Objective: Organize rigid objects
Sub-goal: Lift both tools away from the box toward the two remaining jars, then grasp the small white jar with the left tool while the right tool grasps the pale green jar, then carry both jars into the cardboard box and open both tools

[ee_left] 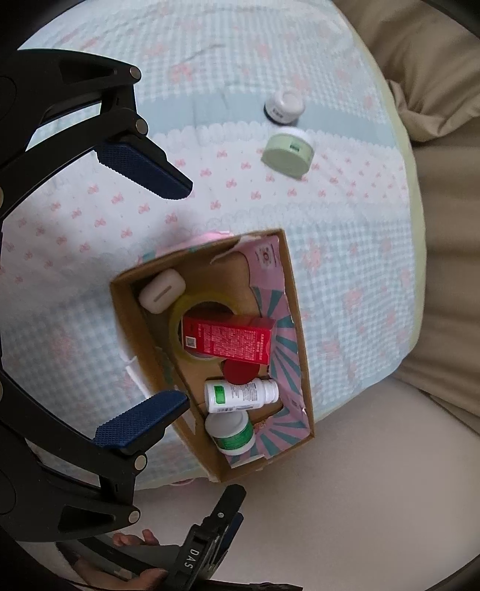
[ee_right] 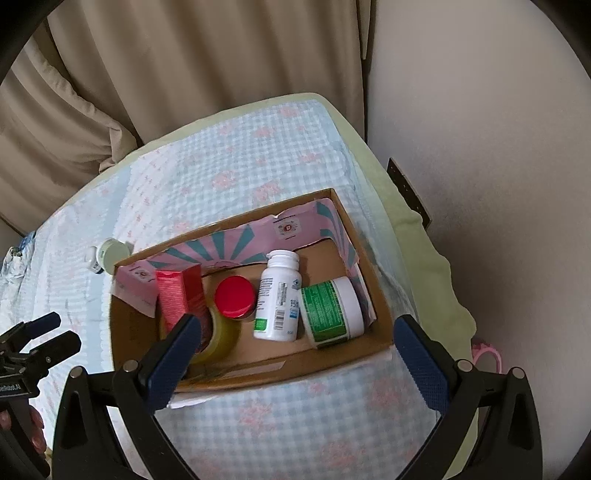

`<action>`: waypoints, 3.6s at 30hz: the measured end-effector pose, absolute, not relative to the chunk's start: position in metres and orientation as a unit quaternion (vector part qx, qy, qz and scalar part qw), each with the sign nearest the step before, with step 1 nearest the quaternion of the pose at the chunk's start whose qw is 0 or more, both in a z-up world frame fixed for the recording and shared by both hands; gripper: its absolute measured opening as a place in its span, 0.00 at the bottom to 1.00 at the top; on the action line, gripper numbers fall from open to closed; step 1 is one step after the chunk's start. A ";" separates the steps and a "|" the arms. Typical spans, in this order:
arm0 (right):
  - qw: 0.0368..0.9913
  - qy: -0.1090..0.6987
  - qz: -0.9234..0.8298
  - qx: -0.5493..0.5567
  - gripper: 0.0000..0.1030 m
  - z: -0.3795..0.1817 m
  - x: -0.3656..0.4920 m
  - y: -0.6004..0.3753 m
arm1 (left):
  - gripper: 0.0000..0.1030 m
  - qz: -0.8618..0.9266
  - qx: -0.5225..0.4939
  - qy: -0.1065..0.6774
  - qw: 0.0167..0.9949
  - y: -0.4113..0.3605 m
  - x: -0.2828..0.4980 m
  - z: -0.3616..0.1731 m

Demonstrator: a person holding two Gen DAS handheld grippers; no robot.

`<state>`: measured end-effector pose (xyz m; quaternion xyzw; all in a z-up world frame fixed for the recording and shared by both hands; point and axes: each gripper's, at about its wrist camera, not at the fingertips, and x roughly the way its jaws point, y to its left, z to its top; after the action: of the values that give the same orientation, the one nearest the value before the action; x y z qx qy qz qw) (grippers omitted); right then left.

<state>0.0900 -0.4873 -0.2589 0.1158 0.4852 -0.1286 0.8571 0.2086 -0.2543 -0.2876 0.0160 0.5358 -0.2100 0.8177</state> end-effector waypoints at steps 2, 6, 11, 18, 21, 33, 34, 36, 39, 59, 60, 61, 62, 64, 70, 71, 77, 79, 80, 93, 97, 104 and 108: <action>0.860 0.481 -0.129 0.115 1.00 -0.254 0.086 -0.485 | 1.00 -0.208 0.017 0.532 0.821 -0.247 0.204 -0.280; 0.862 0.476 -0.126 0.117 1.00 -0.243 0.080 -0.476 | 1.00 -0.199 0.018 0.525 0.827 -0.226 0.194 -0.264; 0.865 0.473 -0.126 0.107 1.00 -0.227 0.071 -0.451 | 1.00 -0.189 0.026 0.509 0.840 -0.186 0.180 -0.235; 0.876 0.447 -0.142 0.111 1.00 -0.184 0.050 -0.380 | 1.00 -0.185 0.038 0.481 0.856 -0.103 0.164 -0.194; 0.879 0.439 -0.153 0.110 1.00 -0.166 0.046 -0.336 | 1.00 -0.181 0.056 0.460 0.868 -0.066 0.159 -0.178; 0.873 0.443 -0.161 0.121 1.00 -0.153 0.078 -0.198 | 1.00 -0.195 0.075 0.427 0.880 0.058 0.191 -0.164; 0.872 0.446 -0.163 0.122 1.00 -0.155 0.084 -0.188 | 1.00 -0.195 0.077 0.428 0.879 0.065 0.196 -0.166; 0.866 0.454 -0.168 0.125 1.00 -0.160 0.094 -0.174 | 1.00 -0.194 0.080 0.432 0.877 0.074 0.206 -0.172; 0.856 0.464 -0.178 0.141 1.00 -0.173 0.111 -0.159 | 1.00 -0.198 0.084 0.438 0.873 0.086 0.225 -0.188; 0.797 0.540 -0.170 0.209 1.00 -0.289 0.279 -0.158 | 1.00 -0.252 0.160 0.472 0.829 0.010 0.375 -0.345; 0.792 0.547 -0.168 0.213 1.00 -0.299 0.292 -0.161 | 1.00 -0.256 0.162 0.472 0.828 0.004 0.381 -0.354; 0.789 0.551 -0.167 0.215 1.00 -0.306 0.301 -0.163 | 1.00 -0.260 0.165 0.472 0.826 -0.002 0.386 -0.363; 0.785 0.557 -0.165 0.216 1.00 -0.315 0.312 -0.165 | 1.00 -0.264 0.168 0.473 0.824 -0.010 0.393 -0.375; 0.774 0.572 -0.162 0.218 0.95 -0.334 0.333 -0.170 | 1.00 -0.271 0.171 0.474 0.820 -0.023 0.404 -0.394; 0.747 0.599 -0.154 0.242 0.91 -0.384 0.371 -0.183 | 1.00 -0.283 0.186 0.466 0.818 -0.052 0.426 -0.432; 0.743 0.602 -0.153 0.249 0.84 -0.391 0.375 -0.184 | 1.00 -0.284 0.187 0.465 0.817 -0.055 0.429 -0.437; 0.720 0.615 -0.156 0.279 0.72 -0.426 0.391 -0.193 | 0.88 -0.291 0.188 0.469 0.812 -0.069 0.442 -0.457; 0.715 0.620 -0.154 0.283 0.68 -0.433 0.396 -0.194 | 0.84 -0.297 0.185 0.470 0.810 -0.073 0.443 -0.461; 0.713 0.623 -0.153 0.284 0.63 -0.437 0.397 -0.194 | 0.80 -0.301 0.185 0.470 0.809 -0.075 0.443 -0.462; 0.716 0.619 -0.151 0.285 0.39 -0.438 0.386 -0.199 | 0.52 -0.294 0.170 0.483 0.807 -0.073 0.447 -0.458; 0.720 0.611 -0.144 0.296 0.39 -0.430 0.370 -0.200 | 0.51 -0.290 0.161 0.478 0.813 -0.063 0.438 -0.444; 0.741 0.594 -0.128 0.288 0.39 -0.391 0.332 -0.196 | 0.51 -0.285 0.147 0.459 0.828 -0.047 0.410 -0.398; 0.754 0.580 -0.119 0.286 0.39 -0.358 0.307 -0.191 | 0.51 -0.290 0.139 0.446 0.835 -0.038 0.388 -0.357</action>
<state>0.3074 -0.1914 -0.3582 0.2858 0.5798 -0.1185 0.7538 0.3880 -0.0383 -0.3574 0.1395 0.4457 -0.2896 0.8355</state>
